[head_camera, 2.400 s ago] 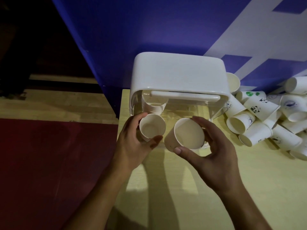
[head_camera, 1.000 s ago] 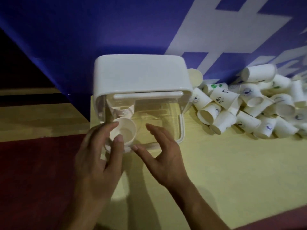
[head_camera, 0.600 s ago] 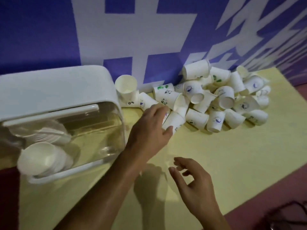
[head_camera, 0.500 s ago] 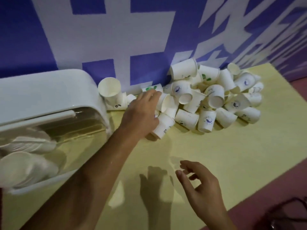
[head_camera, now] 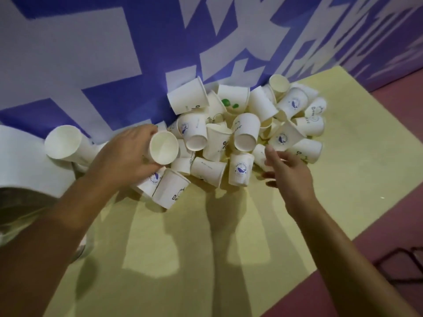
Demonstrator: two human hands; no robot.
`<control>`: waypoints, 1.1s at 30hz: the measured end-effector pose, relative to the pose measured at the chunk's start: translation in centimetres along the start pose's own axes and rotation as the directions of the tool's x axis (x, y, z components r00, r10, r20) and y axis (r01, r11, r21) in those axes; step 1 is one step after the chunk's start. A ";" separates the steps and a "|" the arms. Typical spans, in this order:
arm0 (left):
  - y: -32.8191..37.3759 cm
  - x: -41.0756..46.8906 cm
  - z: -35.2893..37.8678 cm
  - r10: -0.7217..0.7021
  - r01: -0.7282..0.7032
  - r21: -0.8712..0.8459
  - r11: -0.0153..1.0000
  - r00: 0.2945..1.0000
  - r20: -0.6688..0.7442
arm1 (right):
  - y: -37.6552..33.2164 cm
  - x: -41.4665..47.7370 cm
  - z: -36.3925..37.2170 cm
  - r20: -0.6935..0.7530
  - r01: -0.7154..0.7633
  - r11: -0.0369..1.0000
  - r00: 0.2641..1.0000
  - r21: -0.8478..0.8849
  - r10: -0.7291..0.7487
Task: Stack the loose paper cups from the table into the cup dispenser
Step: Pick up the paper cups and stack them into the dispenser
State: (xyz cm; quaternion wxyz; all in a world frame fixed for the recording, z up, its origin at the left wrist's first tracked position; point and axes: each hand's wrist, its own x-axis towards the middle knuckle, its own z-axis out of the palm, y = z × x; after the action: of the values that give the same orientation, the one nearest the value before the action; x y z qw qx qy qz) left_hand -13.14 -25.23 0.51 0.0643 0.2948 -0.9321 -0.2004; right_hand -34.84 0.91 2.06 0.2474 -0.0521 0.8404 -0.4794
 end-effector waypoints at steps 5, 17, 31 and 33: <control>3.3 -6.2 -1.1 -0.266 0.083 -0.563 0.822 0.931 -0.251 | -6.8 5.7 1.9 0.215 -0.287 0.958 0.937 0.020 0.276; 2.6 -10.9 -0.3 -0.492 0.045 -0.847 0.530 0.830 -0.264 | -6.3 5.7 4.0 0.210 -0.277 0.960 0.938 -0.027 0.277; -0.5 -19.4 -4.5 -0.409 -0.127 -0.868 0.481 0.843 -0.350 | -5.3 -8.1 5.1 0.268 0.273 0.961 0.924 0.034 -0.272; -2.0 -21.8 -5.7 -0.398 -0.137 -0.865 0.483 0.846 -0.356 | -5.6 -12.3 6.6 0.314 0.341 0.939 0.889 0.036 -0.334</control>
State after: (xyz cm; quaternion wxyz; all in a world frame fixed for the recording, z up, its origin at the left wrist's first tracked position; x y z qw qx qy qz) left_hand 7.03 -16.08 4.83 0.4328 0.3367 -0.6222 -0.5587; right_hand -21.87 -3.28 8.44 0.2909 -0.2757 0.7729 -0.4920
